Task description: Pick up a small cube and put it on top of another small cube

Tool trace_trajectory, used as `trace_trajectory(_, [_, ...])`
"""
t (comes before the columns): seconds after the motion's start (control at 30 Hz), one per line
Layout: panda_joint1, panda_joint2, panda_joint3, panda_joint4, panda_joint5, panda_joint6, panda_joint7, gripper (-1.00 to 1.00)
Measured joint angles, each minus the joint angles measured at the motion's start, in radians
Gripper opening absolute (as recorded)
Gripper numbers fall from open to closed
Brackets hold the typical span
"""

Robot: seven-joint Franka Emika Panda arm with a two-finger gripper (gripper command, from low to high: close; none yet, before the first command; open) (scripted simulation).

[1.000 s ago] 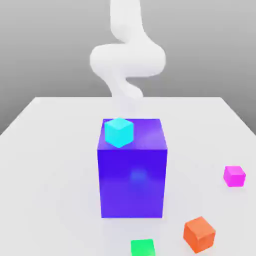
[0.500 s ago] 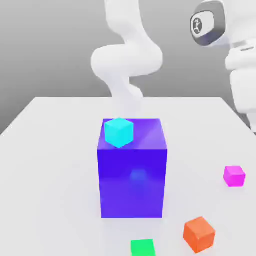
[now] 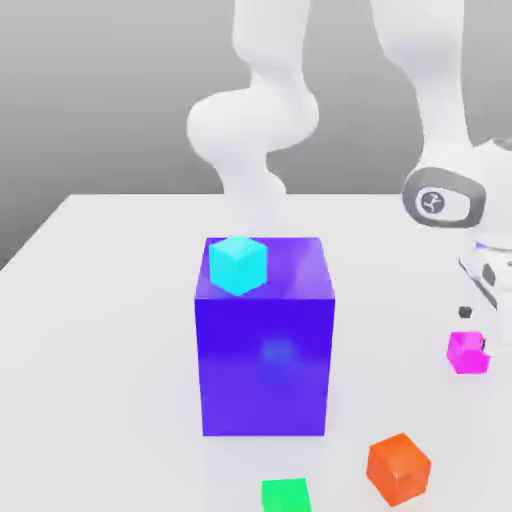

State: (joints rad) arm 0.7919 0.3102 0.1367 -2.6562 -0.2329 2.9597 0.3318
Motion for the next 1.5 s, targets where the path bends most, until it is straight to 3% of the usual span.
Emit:
trace_trajectory(0.03, [0.017, 0.028, -0.02, 0.006, -0.012, 0.022, 0.01, -1.0])
trace_trajectory(0.27, [0.019, 0.031, -0.022, 0.006, -0.017, 0.024, 0.014, -1.0])
trace_trajectory(0.5, [-0.062, -0.17, 0.065, -0.026, 0.141, -0.142, -0.099, -1.0])
trace_trajectory(1.2, [-0.477, -0.107, -0.331, 0.285, 0.307, -0.391, -0.039, -1.0])
trace_trajectory(1.33, [-0.519, 0.001, -0.329, 0.309, 0.36, -0.311, -0.067, -1.0])
trace_trajectory(1.37, [-0.527, 0.035, -0.32, 0.312, 0.374, -0.28, -0.077, 1.0])
trace_trajectory(1.5, [-0.527, 0.035, -0.32, 0.312, 0.374, -0.28, -0.077, 1.0])
